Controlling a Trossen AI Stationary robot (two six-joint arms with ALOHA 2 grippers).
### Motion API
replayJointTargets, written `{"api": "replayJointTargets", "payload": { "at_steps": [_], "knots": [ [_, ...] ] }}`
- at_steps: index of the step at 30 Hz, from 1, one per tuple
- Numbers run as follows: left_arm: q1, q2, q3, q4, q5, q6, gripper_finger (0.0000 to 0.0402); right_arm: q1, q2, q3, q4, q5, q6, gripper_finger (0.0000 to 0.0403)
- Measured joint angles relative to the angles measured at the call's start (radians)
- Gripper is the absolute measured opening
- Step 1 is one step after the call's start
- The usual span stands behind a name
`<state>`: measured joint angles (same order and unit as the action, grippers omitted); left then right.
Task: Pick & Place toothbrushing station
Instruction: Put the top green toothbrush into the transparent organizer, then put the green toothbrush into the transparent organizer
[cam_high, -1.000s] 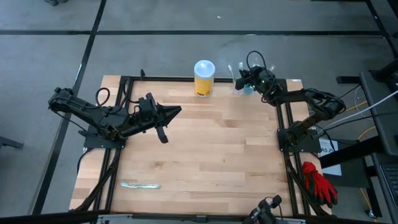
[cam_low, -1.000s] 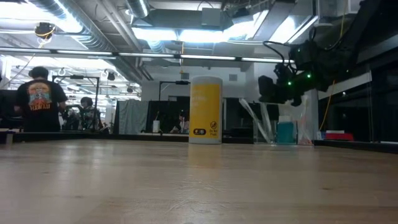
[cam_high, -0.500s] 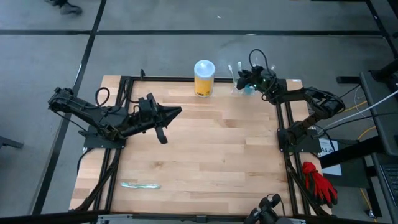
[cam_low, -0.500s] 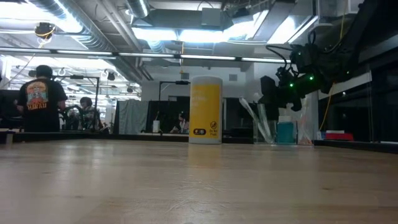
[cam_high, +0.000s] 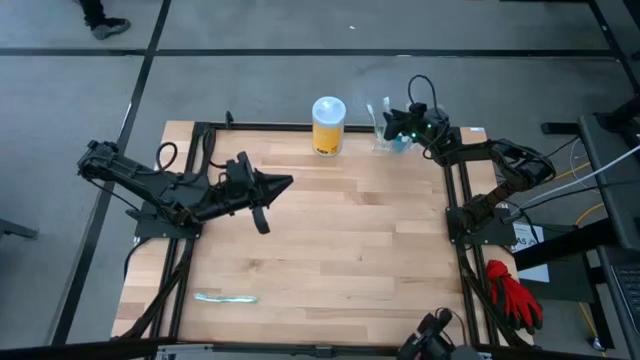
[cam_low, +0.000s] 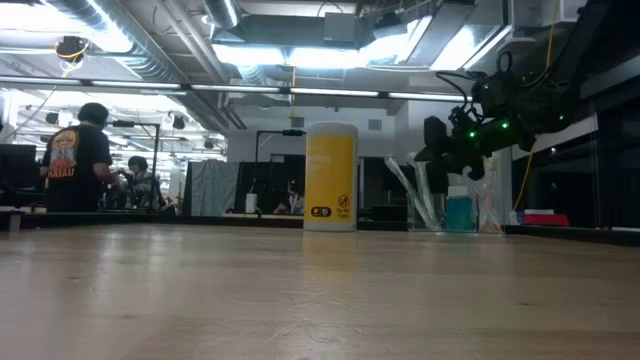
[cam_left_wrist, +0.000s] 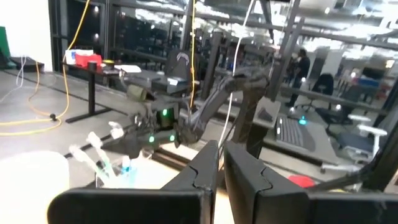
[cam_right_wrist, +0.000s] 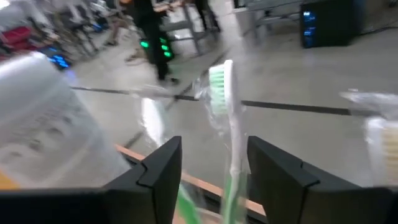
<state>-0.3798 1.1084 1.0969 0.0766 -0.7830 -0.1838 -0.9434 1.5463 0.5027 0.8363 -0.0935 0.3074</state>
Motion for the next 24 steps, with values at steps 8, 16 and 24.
{"api": "replayJointTargets", "payload": {
  "at_steps": [8, 16, 24],
  "knots": [
    [0.000, 0.000, 0.000, -0.045, -0.001, -0.031, 0.0019, -0.020, -0.001, 0.000, 0.032, -0.160, 0.078, 0.0187],
    [0.000, 0.000, 0.000, -0.062, -0.003, -0.032, 0.0019, -0.023, -0.010, 0.001, 0.029, -0.261, 0.101, 0.0187],
    [0.000, 0.000, 0.000, -0.083, -0.009, -0.039, 0.0019, -0.041, -0.044, 0.001, -0.007, -0.382, 0.154, 0.0187]
  ]
}}
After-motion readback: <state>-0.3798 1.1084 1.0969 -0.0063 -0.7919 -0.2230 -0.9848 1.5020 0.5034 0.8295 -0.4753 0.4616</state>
